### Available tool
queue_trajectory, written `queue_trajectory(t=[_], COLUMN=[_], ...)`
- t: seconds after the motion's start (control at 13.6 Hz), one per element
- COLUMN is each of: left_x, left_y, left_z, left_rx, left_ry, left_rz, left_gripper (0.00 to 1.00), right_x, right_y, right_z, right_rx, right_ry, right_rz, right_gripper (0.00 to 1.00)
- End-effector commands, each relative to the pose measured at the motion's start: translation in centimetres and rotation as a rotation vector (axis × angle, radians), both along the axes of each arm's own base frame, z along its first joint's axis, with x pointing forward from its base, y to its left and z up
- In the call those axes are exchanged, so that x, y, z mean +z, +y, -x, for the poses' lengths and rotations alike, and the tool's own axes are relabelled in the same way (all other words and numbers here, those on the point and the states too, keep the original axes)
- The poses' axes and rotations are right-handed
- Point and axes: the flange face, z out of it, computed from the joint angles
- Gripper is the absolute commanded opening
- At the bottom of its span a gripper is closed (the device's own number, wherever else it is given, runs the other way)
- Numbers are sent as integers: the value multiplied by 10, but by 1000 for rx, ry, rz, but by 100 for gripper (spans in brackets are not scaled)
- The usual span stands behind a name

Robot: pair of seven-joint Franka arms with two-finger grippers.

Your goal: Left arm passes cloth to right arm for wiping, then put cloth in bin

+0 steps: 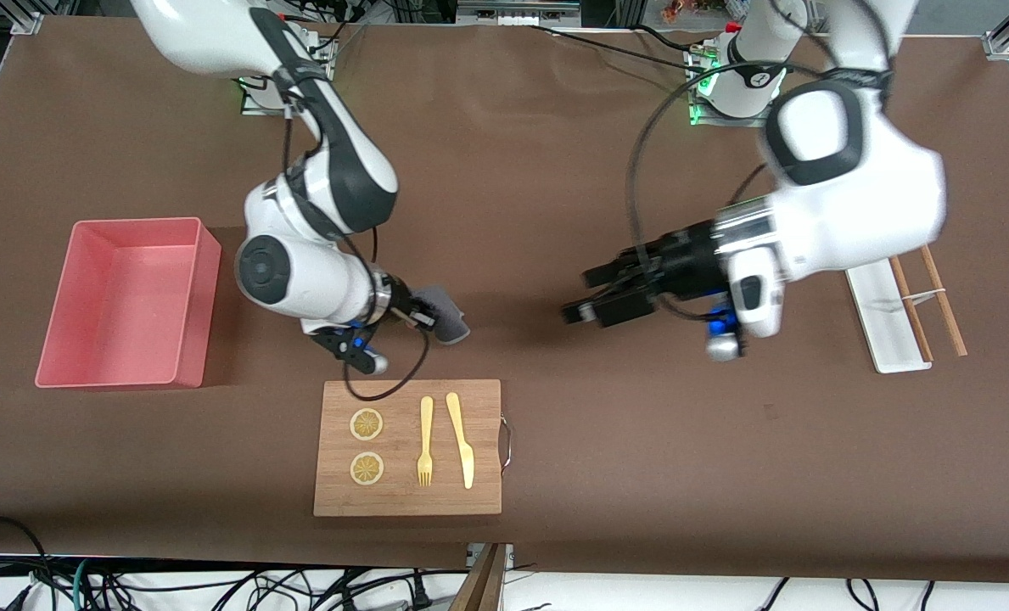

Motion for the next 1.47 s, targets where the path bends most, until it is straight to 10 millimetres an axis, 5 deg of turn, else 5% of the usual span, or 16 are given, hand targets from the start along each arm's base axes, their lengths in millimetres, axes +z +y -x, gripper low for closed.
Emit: queue_trajectory(t=[0.0,0.29,0.59,0.95,1.39], left_x=[3,6,0,-16,-15], left_y=[77,169,221,208,210], left_z=[30,67,95,129,116], left_rx=[-123,-345,-508,-616,-619], left_ry=[77,-11,-61,-170,-197], left_rz=[-46,-364,-683,-952,-987], left_gripper=[100,100,100,100,100], right_x=[-17,-59,-102,-142,-118], right_y=[47,127,122,46,-73], right_z=[26,74,84,62,15], right_rx=[76,38,111,268,420], right_ry=[-12,-51,-19,46,150], right_rz=[24,25,93,191,264], right_gripper=[0,0,0,0,0])
